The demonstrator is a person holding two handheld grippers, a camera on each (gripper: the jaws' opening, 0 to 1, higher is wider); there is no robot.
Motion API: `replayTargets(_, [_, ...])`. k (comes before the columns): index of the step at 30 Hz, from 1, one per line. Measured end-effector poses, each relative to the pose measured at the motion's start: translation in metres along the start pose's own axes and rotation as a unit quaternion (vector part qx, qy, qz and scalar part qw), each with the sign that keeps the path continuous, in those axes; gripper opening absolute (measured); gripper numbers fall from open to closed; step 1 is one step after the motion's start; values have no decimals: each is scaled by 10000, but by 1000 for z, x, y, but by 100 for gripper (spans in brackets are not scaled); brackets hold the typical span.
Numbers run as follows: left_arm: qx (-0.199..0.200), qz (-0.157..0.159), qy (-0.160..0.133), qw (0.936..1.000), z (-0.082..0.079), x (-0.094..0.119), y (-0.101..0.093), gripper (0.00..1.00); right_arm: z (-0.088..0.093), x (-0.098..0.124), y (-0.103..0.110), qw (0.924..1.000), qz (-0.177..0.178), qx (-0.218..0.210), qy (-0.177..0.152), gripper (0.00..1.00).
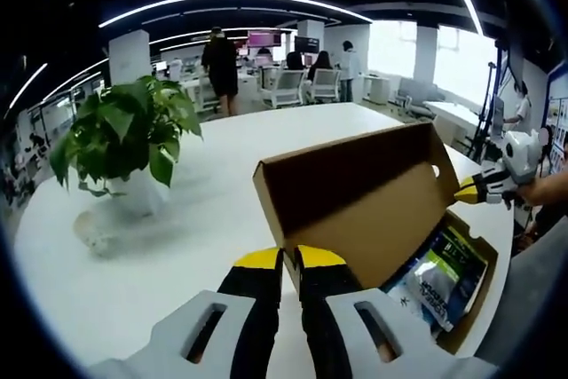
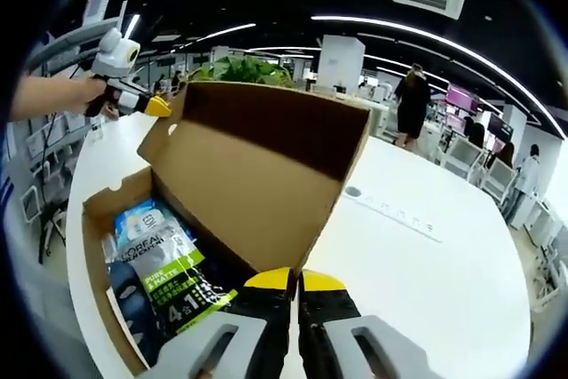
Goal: Operate the shoe box by opening the lid, removing the specified soft item, and placing it in the target area until the item is outside and the box remains undamaged.
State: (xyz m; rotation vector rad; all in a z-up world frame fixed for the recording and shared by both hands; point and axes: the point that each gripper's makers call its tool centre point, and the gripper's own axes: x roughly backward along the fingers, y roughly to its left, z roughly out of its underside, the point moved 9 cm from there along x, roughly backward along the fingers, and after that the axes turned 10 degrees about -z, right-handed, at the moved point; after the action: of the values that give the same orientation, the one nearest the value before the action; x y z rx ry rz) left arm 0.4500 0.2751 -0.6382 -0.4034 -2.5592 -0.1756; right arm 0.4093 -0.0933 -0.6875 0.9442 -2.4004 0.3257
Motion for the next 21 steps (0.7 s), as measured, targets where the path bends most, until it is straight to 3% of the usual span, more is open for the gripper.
replayTargets(15, [189, -2, 327, 9993, 37, 5, -12, 4, -2, -4, -5, 10000, -27, -12, 26, 0])
replayTargets(21, [293, -26, 352, 9989, 43, 7, -14, 3, -3, -6, -6, 10000, -41, -64, 27, 0])
